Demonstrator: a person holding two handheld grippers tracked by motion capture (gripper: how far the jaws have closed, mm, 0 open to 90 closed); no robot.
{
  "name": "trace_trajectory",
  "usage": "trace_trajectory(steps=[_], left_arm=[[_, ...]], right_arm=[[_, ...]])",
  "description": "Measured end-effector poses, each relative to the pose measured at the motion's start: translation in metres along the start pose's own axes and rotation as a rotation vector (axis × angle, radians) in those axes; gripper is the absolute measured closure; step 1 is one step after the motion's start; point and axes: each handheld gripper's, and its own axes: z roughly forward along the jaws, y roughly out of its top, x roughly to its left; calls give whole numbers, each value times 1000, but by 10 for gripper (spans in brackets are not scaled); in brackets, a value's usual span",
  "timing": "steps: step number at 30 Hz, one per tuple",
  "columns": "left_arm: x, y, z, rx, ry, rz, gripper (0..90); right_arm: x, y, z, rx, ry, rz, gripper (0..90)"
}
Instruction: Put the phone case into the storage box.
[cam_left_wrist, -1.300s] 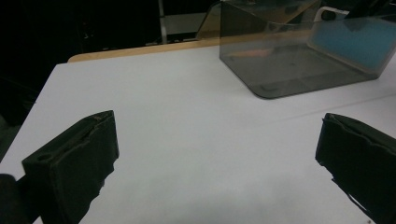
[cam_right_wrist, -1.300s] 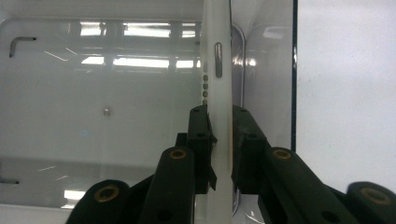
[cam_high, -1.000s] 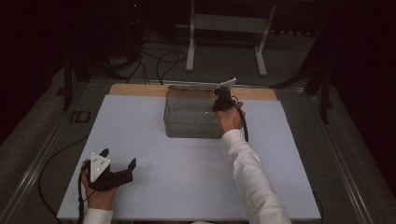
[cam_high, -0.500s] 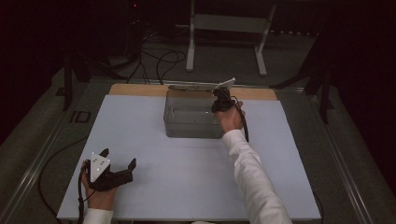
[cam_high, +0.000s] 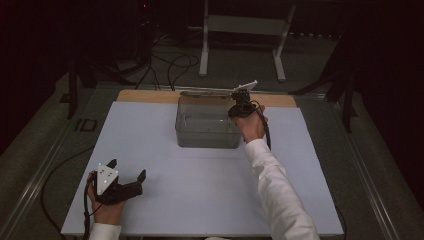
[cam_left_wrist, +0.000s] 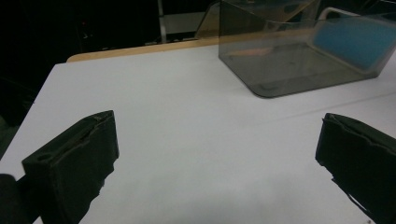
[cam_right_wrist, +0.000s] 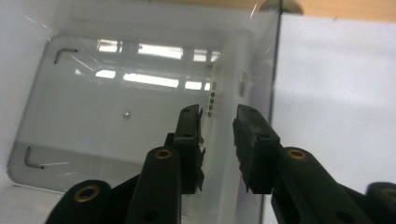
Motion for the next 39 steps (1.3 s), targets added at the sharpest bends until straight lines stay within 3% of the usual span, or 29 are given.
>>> trace_trajectory(steps=[8,16,21,31,39], left_arm=[[-1,0,0,-2,-1,0,2],[-1,0,1,-1,-1,4,2],[-1,0,1,-1,-4,3,2],[-1,0,1,-3,-8,4,2],[-3,1,1,-8,-15,6,2]], right_arm=[[-7,-4,-17,-80,47,-51,560],[-4,-17,-26,-181,68,-175,335],[-2,-25,-29,-192,145,-201,193],[-6,-47,-37,-265,227,-259,134],[-13,-67,-45,-322,232,-293,133]])
